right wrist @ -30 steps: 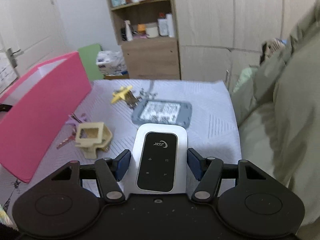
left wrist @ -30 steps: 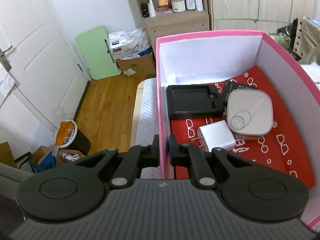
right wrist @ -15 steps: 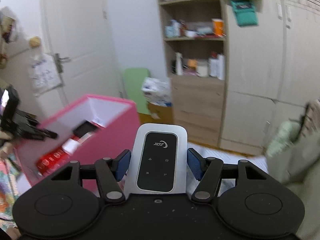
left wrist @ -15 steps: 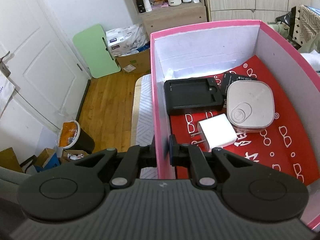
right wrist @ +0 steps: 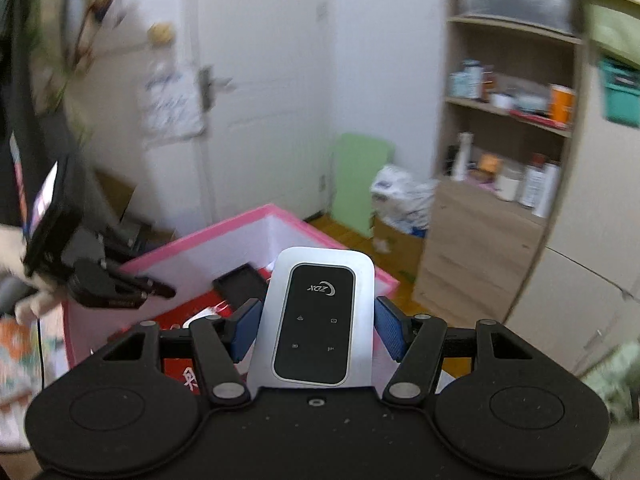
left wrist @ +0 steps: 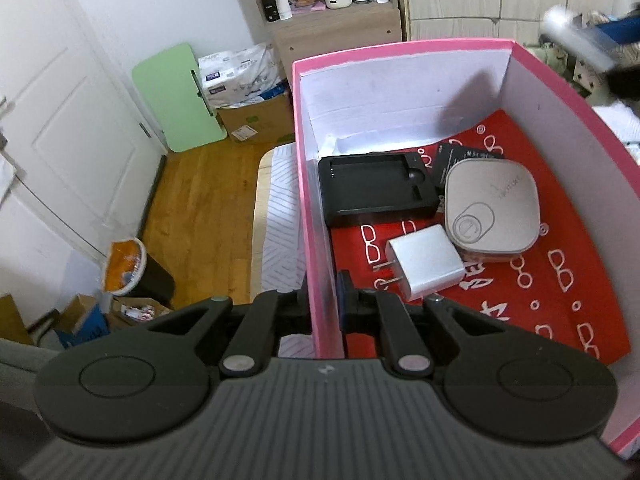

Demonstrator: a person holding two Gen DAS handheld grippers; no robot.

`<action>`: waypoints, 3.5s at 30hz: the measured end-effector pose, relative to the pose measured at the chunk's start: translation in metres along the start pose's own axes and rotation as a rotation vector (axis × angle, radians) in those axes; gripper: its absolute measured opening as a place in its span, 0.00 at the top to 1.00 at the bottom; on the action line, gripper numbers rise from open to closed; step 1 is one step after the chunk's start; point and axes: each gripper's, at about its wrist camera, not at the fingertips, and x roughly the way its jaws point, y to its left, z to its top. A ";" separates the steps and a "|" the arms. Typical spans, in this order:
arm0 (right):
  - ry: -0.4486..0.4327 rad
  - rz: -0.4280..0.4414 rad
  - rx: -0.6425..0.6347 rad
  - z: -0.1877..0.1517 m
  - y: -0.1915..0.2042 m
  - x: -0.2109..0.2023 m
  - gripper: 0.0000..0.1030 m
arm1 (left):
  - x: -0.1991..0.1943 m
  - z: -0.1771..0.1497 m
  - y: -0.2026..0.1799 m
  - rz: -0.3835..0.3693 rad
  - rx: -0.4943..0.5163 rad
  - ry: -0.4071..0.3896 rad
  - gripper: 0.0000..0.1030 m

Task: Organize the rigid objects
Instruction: 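Carry the white wifi router into the pink box and release it, then grasp the beige plastic clip on the bed with the right tool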

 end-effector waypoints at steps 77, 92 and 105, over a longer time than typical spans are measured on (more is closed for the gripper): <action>0.026 -0.410 0.464 -0.171 0.015 -0.015 0.29 | -0.009 -0.008 0.011 -0.064 -0.099 -0.091 0.94; 0.041 -0.435 0.411 -0.168 0.024 -0.007 0.44 | -0.007 -0.008 0.011 -0.064 -0.105 -0.086 0.94; -0.081 -0.401 0.366 -0.118 0.026 -0.059 0.44 | -0.008 -0.010 0.014 -0.072 -0.117 -0.091 0.94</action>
